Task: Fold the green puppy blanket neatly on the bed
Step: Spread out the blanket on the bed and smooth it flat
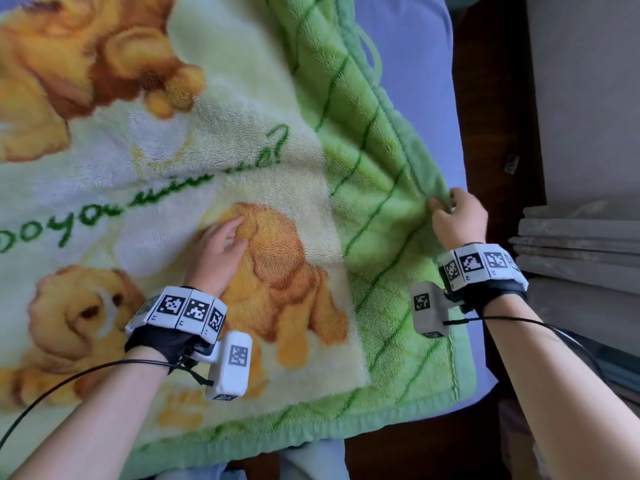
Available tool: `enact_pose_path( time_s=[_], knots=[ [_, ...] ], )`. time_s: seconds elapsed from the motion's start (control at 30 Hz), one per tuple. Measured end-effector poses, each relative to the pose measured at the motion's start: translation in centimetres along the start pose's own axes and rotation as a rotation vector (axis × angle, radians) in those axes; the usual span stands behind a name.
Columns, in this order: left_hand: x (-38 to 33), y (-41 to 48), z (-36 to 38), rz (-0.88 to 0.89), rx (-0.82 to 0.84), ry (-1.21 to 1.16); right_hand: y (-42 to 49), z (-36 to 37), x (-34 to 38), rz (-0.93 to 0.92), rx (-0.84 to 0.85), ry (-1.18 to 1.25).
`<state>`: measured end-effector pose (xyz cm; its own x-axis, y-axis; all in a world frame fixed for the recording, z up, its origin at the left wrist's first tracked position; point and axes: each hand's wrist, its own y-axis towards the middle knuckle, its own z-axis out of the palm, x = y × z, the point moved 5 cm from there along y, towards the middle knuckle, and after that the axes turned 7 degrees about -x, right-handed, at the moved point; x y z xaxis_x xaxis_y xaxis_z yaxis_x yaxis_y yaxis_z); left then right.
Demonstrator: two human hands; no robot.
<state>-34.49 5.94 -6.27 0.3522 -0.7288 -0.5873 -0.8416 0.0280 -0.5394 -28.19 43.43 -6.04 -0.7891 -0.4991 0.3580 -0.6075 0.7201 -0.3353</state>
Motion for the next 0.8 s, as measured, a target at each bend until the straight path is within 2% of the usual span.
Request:
enact_pose_path(
  time_s=[0.07, 0.27, 0.43, 0.53, 0.63, 0.8],
  knots=[
    [-0.1, -0.3, 0.0, 0.019, 0.01, 0.022, -0.1, -1.2, -0.9, 0.027, -0.142, 0.017],
    [-0.1, -0.9, -0.7, 0.06, 0.035, 0.045, -0.9, 1.7, -0.7, 0.142, -0.08, -0.118],
    [-0.5, -0.6, -0.8, 0.051, 0.01, 0.082, -2.0, 2.5, -0.3, 0.049, -0.122, -0.298],
    [-1.6, -0.1, -1.6, 0.058, -0.05, 0.044, -1.9, 2.4, -0.4, 0.005, -0.105, -0.313],
    [-3.6, 0.9, -3.5, 0.136, -0.165, 0.056, -1.4, 1.9, -0.4, 0.02, -0.065, -0.307],
    [-7.2, 3.7, -6.4, 0.225, -0.335, 0.109, 0.0, 1.0, 1.4, 0.023, -0.032, -0.186]
  ],
)
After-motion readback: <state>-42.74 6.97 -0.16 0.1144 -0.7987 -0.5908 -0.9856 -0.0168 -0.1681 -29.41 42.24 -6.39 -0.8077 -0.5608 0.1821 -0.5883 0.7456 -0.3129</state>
